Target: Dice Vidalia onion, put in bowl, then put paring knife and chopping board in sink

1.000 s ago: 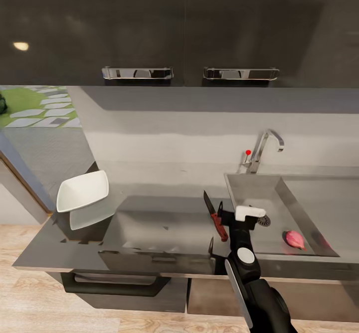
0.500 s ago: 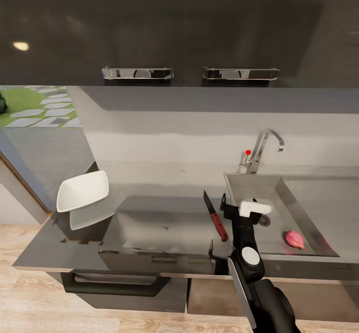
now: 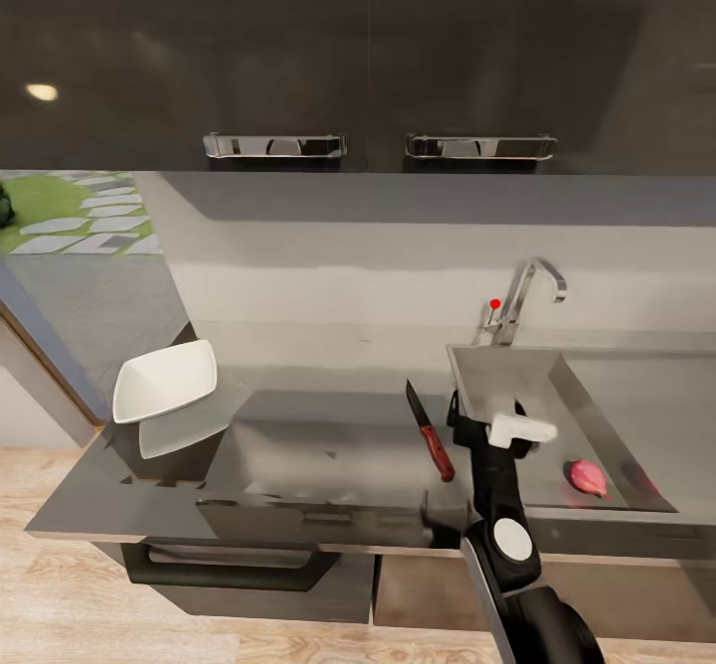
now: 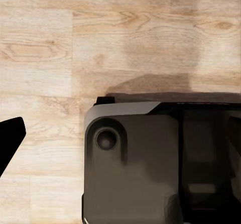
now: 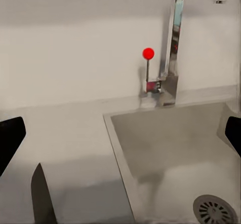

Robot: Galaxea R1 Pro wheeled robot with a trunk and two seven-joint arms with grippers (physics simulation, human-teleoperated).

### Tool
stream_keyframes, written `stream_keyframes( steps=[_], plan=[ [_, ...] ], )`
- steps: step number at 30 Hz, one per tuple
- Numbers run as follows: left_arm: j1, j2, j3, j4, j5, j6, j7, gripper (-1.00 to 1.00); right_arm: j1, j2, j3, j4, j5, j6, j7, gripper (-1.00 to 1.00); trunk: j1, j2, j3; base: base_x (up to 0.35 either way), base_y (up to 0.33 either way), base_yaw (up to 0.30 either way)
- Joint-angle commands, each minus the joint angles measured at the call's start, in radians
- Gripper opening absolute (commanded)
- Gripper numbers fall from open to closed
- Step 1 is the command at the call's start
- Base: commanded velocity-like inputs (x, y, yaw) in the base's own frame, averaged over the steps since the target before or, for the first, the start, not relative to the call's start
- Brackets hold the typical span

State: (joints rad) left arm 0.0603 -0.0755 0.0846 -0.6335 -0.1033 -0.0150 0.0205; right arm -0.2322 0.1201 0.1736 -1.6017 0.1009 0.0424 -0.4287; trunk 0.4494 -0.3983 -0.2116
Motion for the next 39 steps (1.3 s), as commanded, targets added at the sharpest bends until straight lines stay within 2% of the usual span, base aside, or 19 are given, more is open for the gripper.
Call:
stream_keyframes(
  steps=[1,3,4,12,15,24,39],
  plan=[
    [0.000,-0.001,0.004,-0.002,-0.010,-0.001,0.001,1.00,0.007,0.000,0.001,-0.003,0.010,-0.003,-0.006,1.00,0.001,-0.002,-0.002,0.000,0.000,0.000],
    [0.000,-0.001,0.004,-0.002,-0.010,-0.001,0.001,1.00,0.026,0.000,0.001,-0.009,0.010,-0.029,-0.006,1.00,0.001,-0.002,-0.002,0.000,0.000,0.000],
    [0.000,-0.001,0.004,-0.002,-0.010,-0.001,0.001,1.00,0.056,-0.001,0.001,-0.013,0.012,-0.060,-0.005,1.00,0.001,-0.002,-0.002,0.000,0.000,0.000],
    [0.001,-0.001,0.004,-0.002,-0.011,-0.002,0.001,1.00,0.109,-0.002,0.001,-0.018,0.015,-0.108,-0.005,1.00,0.001,-0.002,-0.002,0.000,0.000,0.000],
    [0.001,-0.001,0.004,-0.002,-0.010,-0.002,0.001,1.00,0.140,-0.013,0.001,-0.021,0.016,-0.125,-0.005,1.00,0.001,-0.002,-0.002,0.000,0.000,0.000],
    [0.000,-0.001,0.004,-0.002,-0.011,-0.002,0.001,1.00,0.193,-0.023,0.002,-0.021,0.016,-0.170,-0.005,1.00,0.001,-0.002,-0.002,0.000,0.000,0.000],
    [0.001,-0.001,0.004,-0.003,-0.012,-0.002,0.001,1.00,0.233,-0.022,0.001,-0.021,0.017,-0.193,-0.006,1.00,0.001,-0.002,-0.002,0.000,0.000,0.000]
  ],
)
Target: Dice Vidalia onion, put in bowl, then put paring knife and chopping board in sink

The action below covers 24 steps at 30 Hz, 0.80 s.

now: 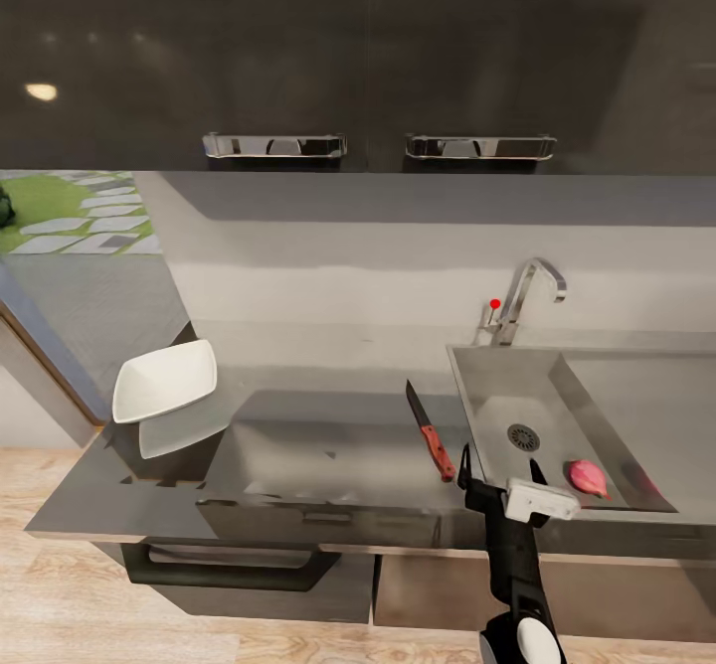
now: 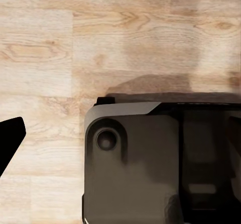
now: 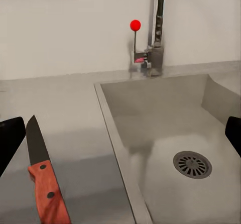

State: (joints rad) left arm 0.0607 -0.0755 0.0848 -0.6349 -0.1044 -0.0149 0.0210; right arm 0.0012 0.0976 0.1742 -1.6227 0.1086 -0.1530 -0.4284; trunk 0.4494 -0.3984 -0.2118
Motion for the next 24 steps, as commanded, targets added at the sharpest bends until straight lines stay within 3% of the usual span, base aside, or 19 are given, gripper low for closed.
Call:
stream_keyframes(
  steps=[1,9,15,24],
  plan=[
    [0.000,-0.001,0.004,-0.001,-0.011,-0.002,0.000,1.00,0.000,0.001,0.001,0.000,0.009,0.002,-0.007,1.00,0.001,-0.002,-0.001,-0.028,-0.040,0.000],
    [0.000,-0.001,0.004,0.000,-0.010,-0.002,0.001,1.00,0.000,0.007,0.001,0.000,0.010,0.002,-0.058,1.00,0.001,-0.002,0.000,-0.136,-0.223,-0.042],
    [0.000,-0.001,0.004,0.000,-0.009,-0.001,0.001,1.00,0.000,0.007,0.001,0.000,0.011,0.000,-0.117,1.00,0.001,-0.002,0.006,-0.103,-0.207,-0.173],
    [0.000,-0.001,0.003,0.000,-0.009,-0.001,0.001,1.00,0.000,0.007,0.001,0.000,0.011,-0.002,-0.129,1.00,0.001,-0.002,0.016,-0.015,-0.102,-0.196]
  ],
)
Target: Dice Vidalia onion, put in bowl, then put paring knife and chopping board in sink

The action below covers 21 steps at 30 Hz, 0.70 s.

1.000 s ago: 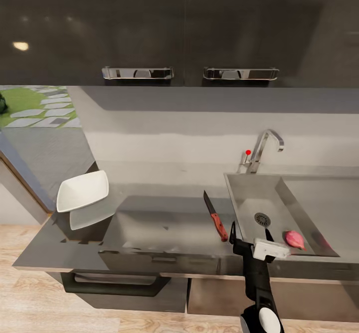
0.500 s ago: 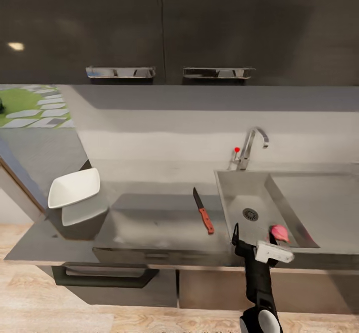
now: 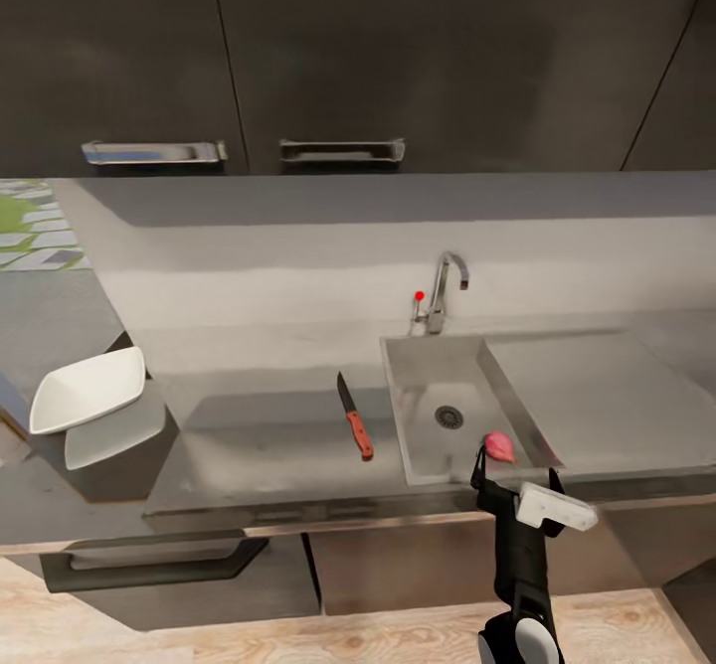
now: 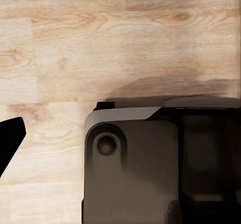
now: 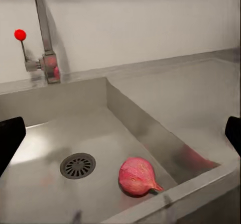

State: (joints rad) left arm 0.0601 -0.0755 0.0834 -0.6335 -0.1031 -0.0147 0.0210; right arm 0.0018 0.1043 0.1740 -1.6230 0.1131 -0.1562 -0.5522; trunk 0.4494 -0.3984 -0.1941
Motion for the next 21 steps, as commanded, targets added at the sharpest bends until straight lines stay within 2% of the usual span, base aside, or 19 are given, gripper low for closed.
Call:
stream_keyframes(
  steps=[1,21],
  plan=[
    [0.001,-0.001,0.004,-0.002,-0.010,-0.001,0.000,1.00,0.000,0.000,0.001,0.000,0.006,0.001,-0.006,1.00,0.001,-0.002,0.000,-0.002,-0.078,-0.198],
    [0.001,-0.001,0.004,0.000,-0.010,-0.001,0.000,1.00,0.000,-0.002,0.001,0.000,0.007,0.001,-0.007,1.00,0.001,-0.002,0.022,0.000,-0.007,-0.199]
  ],
)
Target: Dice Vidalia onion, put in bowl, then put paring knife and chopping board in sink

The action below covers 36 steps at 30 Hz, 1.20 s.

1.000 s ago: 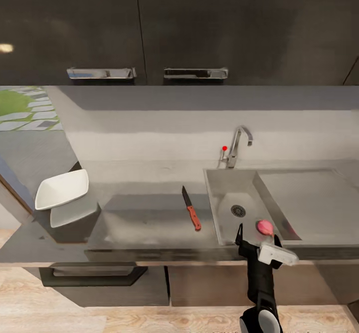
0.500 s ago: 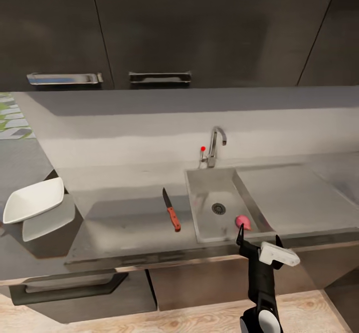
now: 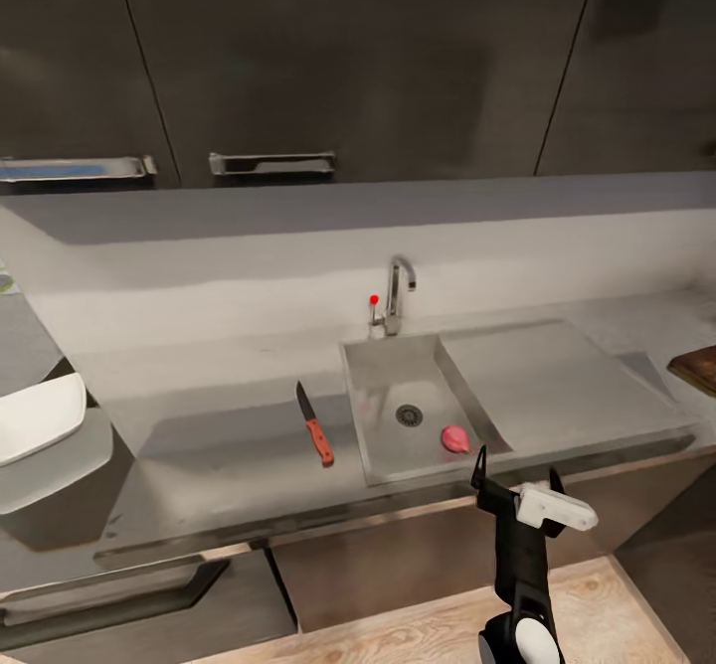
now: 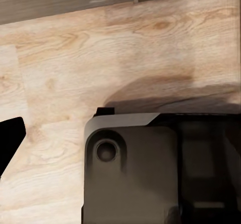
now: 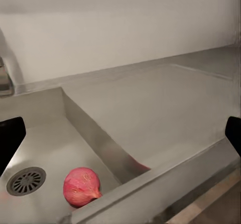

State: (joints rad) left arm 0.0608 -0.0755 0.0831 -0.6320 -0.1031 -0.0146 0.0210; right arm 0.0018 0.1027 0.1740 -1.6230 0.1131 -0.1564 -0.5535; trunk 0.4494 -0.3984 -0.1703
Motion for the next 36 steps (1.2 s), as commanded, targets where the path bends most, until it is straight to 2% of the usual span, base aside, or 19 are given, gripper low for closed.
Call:
stream_keyframes(
  steps=[1,15,36],
  plan=[
    [0.000,-0.001,0.004,-0.002,-0.010,-0.001,0.000,1.00,0.000,0.000,0.001,0.000,0.007,0.001,-0.005,1.00,0.001,-0.002,0.000,0.000,0.000,-0.199],
    [0.000,-0.001,0.004,-0.002,-0.010,-0.002,0.000,1.00,0.000,0.000,0.001,0.000,0.007,0.001,-0.005,1.00,0.001,-0.002,0.016,0.000,-0.015,-0.198],
    [0.000,-0.001,0.004,-0.002,-0.010,-0.002,0.000,1.00,0.000,0.000,0.001,0.000,0.007,0.002,-0.005,1.00,0.001,-0.002,0.039,0.000,-0.148,-0.187]
  ],
)
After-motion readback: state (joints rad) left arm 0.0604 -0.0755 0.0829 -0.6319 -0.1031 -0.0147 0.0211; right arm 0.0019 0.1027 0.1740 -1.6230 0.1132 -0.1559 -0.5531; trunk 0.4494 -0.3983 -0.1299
